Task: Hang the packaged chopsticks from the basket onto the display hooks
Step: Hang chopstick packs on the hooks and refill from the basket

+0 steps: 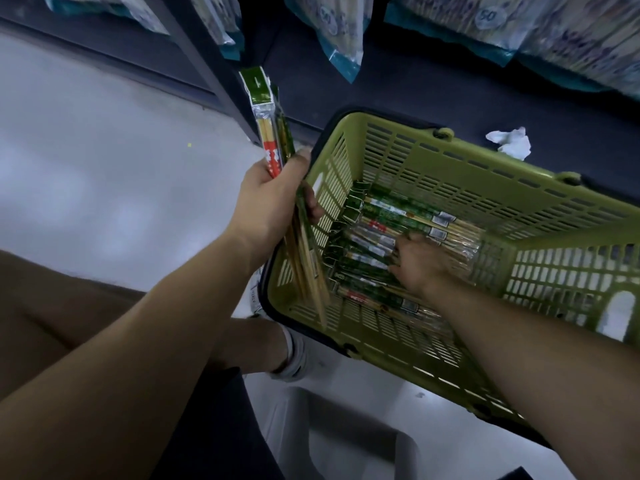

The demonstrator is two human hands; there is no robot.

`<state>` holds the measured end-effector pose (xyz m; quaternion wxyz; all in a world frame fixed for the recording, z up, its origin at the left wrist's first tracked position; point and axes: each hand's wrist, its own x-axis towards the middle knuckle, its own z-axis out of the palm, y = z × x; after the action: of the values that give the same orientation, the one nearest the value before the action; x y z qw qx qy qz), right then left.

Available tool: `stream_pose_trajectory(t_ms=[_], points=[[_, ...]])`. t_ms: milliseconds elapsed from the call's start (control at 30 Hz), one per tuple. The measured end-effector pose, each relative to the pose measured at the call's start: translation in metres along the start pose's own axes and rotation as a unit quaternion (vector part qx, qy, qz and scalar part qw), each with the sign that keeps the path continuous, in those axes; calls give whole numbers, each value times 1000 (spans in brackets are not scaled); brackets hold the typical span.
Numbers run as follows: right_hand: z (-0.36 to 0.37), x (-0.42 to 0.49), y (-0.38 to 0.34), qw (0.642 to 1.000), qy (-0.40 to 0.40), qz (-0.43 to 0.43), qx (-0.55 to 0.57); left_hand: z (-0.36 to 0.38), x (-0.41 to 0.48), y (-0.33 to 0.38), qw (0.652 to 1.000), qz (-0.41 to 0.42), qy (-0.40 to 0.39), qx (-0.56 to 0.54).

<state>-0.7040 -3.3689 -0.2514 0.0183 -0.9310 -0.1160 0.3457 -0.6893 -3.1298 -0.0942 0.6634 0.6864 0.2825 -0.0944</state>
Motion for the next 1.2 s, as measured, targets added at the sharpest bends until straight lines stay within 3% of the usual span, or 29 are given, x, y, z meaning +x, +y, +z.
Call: stream_pose_trajectory(t_ms=[233, 400, 500, 633, 767, 933, 1067, 1133, 1200], points=[[-2, -5, 7, 999, 25, -4, 32, 3, 2, 1, 1000, 0, -15, 27], [-39, -30, 0, 961, 55, -14, 270, 7, -1, 8, 999, -30, -15, -16], [-76, -54, -18, 936, 109, -62, 329, 15, -8, 10, 998, -58, -36, -14], [-124, -85, -47, 917, 175, -103, 344, 33, -25, 10, 995, -43, -78, -35], [-155, -108, -70, 928, 187, -117, 300, 43, -39, 25, 987, -4, -115, -113], [-168, -120, -88, 953, 116, -160, 230, 34, -40, 35, 978, -46, -148, -142], [-160, -123, -86, 947, 125, -184, 230, 23, -30, 33, 992, -66, -37, -100], [-146, -119, -77, 933, 155, -172, 276, 11, -21, 34, 997, -56, 28, -48], [-123, -101, -59, 943, 139, -143, 266, -2, -11, 35, 997, -41, 68, -10]])
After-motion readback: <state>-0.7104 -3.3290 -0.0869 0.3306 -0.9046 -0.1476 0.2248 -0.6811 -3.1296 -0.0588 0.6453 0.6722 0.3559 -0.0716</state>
